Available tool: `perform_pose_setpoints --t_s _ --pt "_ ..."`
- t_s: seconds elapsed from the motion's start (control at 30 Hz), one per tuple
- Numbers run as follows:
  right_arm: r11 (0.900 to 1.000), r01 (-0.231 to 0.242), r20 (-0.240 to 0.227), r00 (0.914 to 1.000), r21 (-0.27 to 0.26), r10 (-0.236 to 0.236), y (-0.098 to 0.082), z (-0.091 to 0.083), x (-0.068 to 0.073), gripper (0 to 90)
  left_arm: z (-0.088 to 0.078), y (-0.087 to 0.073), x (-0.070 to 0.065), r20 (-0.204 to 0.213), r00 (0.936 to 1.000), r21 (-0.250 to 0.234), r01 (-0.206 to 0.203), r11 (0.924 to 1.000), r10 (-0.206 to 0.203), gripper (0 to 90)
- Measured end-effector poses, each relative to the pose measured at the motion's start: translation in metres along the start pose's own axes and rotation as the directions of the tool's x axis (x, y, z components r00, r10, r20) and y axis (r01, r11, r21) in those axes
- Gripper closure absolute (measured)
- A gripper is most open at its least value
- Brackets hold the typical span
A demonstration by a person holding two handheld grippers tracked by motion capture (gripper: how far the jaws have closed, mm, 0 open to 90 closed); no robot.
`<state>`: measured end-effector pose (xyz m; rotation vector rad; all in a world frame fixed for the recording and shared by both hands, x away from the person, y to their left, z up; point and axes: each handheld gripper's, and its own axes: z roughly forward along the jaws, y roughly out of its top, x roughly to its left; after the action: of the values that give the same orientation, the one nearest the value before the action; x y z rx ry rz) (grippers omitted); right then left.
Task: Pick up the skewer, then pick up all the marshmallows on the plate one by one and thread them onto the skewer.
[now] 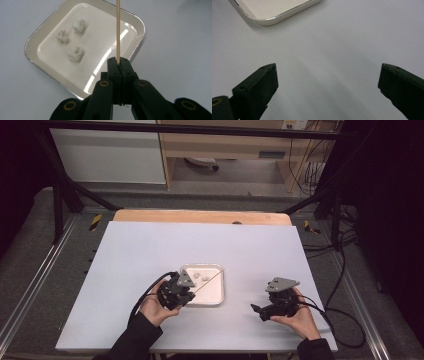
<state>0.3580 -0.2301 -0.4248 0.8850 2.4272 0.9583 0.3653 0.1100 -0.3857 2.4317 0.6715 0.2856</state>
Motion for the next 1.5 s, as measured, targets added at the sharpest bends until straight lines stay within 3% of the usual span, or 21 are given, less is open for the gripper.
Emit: perform_pose_setpoints --t_s 0.23,0.4,0.67,0.97,1.13,1.5 --pt "0.994 -0.094 -0.053 0.9945 -0.052 0.091 0.003 -0.001 0.001 1.1 -0.015 -0.023 0.009 -0.004 0.997 -0.085 0.076 0.9934 -0.077 88.6" --pt "0.987 -0.14 -0.068 0.9885 -0.077 0.135 0.007 -0.002 0.001 0.8 -0.024 -0.042 0.016 -0.019 0.9912 -0.135 0.128 0.9825 -0.131 88.6" --pt "0.985 -0.15 -0.073 0.9869 -0.088 0.144 0.02 0.004 0.006 0.8 -0.04 -0.068 0.022 -0.051 0.982 -0.2 0.168 0.9653 -0.182 88.6" --pt "0.981 -0.167 -0.1 0.9825 -0.103 0.157 0.049 0.021 0.013 0.8 -0.045 -0.093 0.028 -0.051 0.9699 -0.244 0.219 0.9446 -0.238 88.6" --pt "0.978 -0.179 -0.107 0.98 -0.106 0.168 0.066 0.035 0.017 0.7 -0.046 -0.098 0.031 -0.045 0.9661 -0.256 0.235 0.9376 -0.254 88.6" --pt "0.977 -0.19 -0.121 0.9766 -0.094 0.178 0.1 0.072 0.029 2.5 -0.046 -0.103 0.034 -0.058 0.9632 -0.272 0.238 0.9326 -0.262 88.6"
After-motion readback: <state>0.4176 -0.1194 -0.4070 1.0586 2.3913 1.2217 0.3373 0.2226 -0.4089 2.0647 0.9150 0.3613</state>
